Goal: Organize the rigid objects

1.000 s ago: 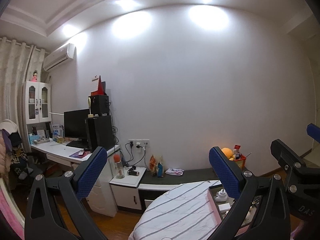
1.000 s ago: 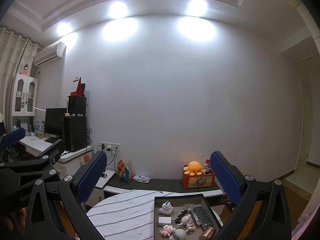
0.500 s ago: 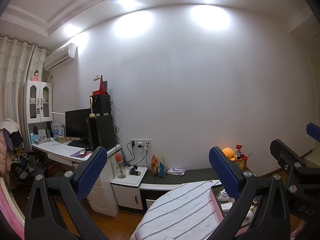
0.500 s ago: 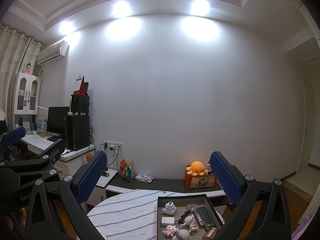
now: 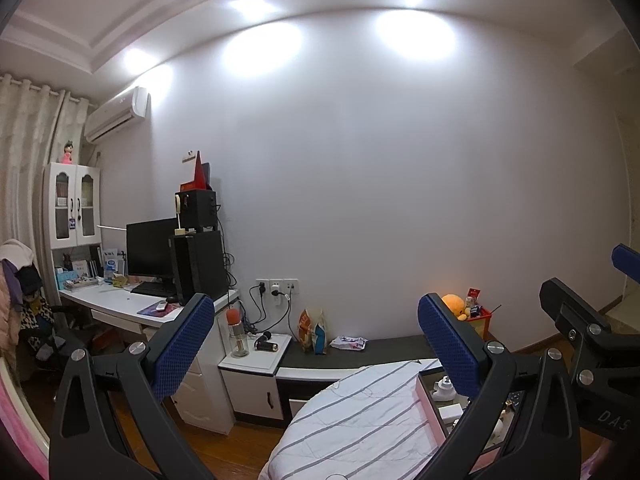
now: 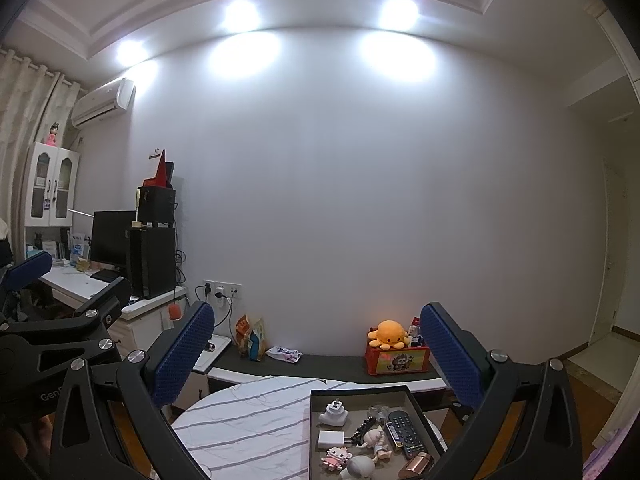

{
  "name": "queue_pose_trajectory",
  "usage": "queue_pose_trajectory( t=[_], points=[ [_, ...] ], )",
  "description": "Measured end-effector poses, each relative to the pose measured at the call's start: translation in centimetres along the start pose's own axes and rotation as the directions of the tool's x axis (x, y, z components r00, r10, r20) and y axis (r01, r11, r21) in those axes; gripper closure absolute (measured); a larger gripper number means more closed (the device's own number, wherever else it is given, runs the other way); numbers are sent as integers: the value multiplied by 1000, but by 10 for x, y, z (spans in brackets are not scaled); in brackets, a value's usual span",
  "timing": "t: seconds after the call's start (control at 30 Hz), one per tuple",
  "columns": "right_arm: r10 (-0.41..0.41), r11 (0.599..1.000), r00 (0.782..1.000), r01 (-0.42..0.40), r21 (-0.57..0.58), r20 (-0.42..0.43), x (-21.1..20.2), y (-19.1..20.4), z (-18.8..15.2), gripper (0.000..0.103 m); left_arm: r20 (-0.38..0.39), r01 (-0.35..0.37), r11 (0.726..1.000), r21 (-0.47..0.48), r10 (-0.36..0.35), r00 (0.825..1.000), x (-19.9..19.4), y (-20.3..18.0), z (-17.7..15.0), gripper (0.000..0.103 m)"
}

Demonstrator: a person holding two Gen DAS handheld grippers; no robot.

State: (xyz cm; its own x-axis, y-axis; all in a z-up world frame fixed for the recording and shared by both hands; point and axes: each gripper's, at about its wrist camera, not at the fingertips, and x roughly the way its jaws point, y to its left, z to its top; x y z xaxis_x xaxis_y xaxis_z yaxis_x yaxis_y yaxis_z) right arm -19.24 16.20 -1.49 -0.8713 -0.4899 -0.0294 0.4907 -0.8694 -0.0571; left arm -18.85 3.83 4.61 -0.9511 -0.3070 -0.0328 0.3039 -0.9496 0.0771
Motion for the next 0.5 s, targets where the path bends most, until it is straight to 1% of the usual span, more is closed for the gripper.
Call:
queue_pose_trajectory(
  t=[0.5],
  points=[
    [-2,1000,1000,2,-1,-10,0,1,-1,0,-7,-7,1000,8,7,1000,2,-2,-5,0]
  ],
)
